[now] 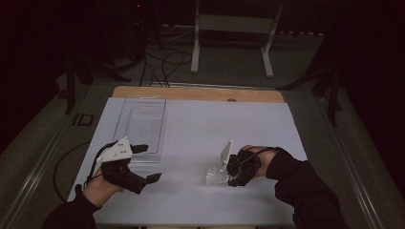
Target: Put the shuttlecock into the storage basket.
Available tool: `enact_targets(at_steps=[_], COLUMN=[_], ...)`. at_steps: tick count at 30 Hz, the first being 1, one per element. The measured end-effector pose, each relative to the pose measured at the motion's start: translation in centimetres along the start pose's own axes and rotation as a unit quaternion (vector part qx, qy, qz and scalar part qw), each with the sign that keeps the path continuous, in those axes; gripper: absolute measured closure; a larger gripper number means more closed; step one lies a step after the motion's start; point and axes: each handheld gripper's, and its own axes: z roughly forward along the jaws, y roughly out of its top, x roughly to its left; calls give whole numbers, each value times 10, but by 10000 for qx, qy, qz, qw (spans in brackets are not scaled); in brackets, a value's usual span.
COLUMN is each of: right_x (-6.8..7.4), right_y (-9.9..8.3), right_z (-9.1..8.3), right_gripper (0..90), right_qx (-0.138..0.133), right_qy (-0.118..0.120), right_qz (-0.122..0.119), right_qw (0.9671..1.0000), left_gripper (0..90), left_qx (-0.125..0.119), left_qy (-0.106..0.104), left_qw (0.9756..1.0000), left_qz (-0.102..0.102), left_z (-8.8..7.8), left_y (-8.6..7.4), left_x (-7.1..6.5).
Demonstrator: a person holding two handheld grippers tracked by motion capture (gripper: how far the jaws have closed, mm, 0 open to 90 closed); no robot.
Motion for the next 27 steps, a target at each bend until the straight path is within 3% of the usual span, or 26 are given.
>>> enact_targets(at_steps=[5, 7, 12, 14, 19, 25, 27], right_x=[0, 1, 1, 1, 4, 6, 6], right_y=[2, 3, 3, 3, 6, 9, 9], right_z=[1, 1, 0, 0, -1, -2, -1], right_gripper=[662, 663, 663, 663, 663, 663, 663], right_qx=[-27, -17, -2, -10, -2, -12, -14], right_qy=[39, 13, -7, -18, -24, -23, 1], right_qz=[-43, -46, -71, -87, -198, -276, -306], right_qw=[10000, 10000, 10000, 10000, 9998, 9996, 9995], left_gripper=[3, 3, 3, 4, 4, 4, 4], left_qx=[83, 139, 272, 351, 553, 723, 900], left_qy=[-68, -187, -245, -331, -360, -336, -391], left_qw=[9999, 9997, 9993, 9988, 9978, 9968, 9952], left_qz=[-53, -16, 32, -80, -113, -51, 39], left_z=[5, 8, 13, 18, 26, 31, 37], left_y=[10, 14, 17, 17, 20, 28, 31], left_x=[2, 2, 3, 3, 2, 3, 3])
